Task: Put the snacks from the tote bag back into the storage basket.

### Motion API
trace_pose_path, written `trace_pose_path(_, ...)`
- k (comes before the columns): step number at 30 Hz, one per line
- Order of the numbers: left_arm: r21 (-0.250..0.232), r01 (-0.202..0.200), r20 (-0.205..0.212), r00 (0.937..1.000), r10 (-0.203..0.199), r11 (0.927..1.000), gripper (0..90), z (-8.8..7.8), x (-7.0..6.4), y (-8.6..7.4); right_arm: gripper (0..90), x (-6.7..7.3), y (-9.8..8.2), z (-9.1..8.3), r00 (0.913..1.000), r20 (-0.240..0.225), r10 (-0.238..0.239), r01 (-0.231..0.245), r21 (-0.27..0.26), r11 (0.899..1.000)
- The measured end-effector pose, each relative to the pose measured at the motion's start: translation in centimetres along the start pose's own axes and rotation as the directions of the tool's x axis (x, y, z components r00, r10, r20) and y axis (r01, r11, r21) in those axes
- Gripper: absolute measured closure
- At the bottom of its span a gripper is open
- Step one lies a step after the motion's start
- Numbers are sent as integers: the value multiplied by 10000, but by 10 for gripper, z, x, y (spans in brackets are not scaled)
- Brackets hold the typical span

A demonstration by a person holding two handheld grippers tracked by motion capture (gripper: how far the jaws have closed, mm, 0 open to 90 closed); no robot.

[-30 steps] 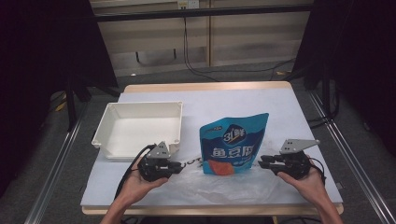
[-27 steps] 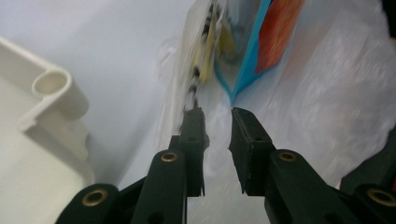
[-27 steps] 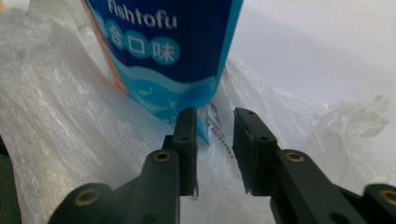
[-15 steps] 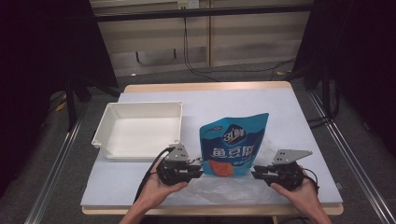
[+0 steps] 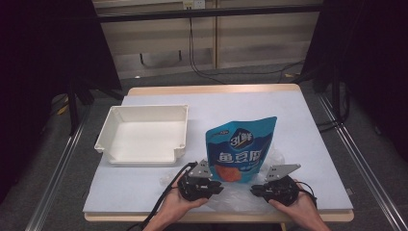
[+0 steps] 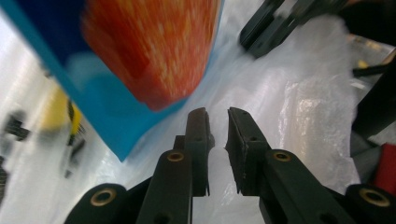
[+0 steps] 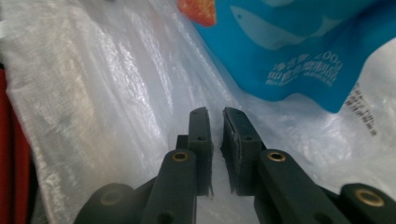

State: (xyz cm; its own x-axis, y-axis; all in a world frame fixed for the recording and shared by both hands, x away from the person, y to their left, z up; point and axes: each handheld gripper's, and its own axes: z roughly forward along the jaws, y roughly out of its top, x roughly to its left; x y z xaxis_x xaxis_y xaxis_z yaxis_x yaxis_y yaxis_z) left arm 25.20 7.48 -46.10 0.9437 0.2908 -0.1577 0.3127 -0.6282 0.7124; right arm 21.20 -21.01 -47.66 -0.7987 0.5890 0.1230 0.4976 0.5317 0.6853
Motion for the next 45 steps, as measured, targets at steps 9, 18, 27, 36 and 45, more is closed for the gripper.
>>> trace_pose_path(9, 541, -521, 177, 9985, 512, 9972, 826, 11, -6, -10, 812, 16, -3, -7, 9997, 18, -235, 234, 234, 9995)
trace_pose_path(18, 824, -991, 811, 9924, 925, 9917, 900, 6, -17, -15, 851, 19, 18, -1, 9998, 70, 179, -175, -577, 9982)
trace_pose_path(27, 937, -1305, 1146, 9862, 1196, 9870, 900, 5, -25, -15, 900, 17, 30, -1, 9987, 259, 440, -403, -1273, 9910)
trace_pose_path(36, -163, -635, 1023, 9926, 649, 9978, 873, -2, -17, 4, 900, 18, 20, 21, 9994, 163, 319, -317, -93, 9995)
trace_pose_path(45, -1088, 436, 734, 9967, -357, 9931, 862, -21, 5, 2, 900, 24, 15, 21, 9986, -529, 1, -4, -50, 10000)
